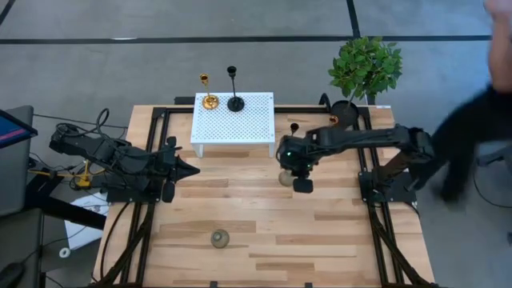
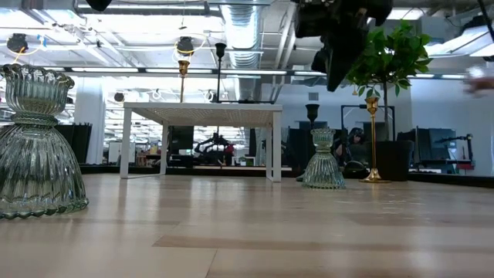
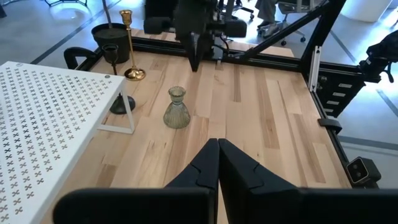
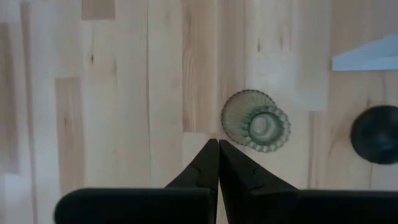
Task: Pick & Place candle stick holders
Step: Put the top transparent candle holder on the shelf
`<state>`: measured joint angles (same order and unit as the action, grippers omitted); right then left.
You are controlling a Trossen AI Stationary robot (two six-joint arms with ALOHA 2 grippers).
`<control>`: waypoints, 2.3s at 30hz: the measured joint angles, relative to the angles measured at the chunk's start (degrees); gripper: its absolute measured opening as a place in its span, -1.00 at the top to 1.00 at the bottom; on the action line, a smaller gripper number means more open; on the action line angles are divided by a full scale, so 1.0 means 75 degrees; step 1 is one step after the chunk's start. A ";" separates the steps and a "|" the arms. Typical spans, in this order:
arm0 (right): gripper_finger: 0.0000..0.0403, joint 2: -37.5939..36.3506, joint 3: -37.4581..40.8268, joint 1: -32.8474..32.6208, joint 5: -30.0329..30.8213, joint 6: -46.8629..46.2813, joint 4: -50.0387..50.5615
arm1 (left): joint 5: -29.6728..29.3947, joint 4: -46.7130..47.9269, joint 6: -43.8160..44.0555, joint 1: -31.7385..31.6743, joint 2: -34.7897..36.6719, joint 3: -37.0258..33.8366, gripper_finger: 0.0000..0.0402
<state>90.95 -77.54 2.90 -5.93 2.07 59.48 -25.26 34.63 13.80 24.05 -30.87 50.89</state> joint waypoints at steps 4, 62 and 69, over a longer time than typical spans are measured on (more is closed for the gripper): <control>1.00 0.0357 -0.0003 0.0021 0.0140 0.0122 -0.0060 | 0.0000 0.0003 0.0000 -0.0002 -0.0001 0.0000 0.97; 0.33 0.1131 0.1655 -0.0050 -0.0053 -0.0663 -0.2189 | 0.0002 0.0014 0.0000 -0.0002 -0.0001 0.0000 0.97; 0.51 0.0582 0.1221 -0.0206 -0.0173 -0.0682 -0.1997 | 0.0002 0.0015 0.0000 -0.0002 -0.0001 0.0000 0.97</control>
<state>95.31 -68.38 1.35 -7.23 -3.05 44.50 -25.24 34.74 13.80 24.04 -30.87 50.89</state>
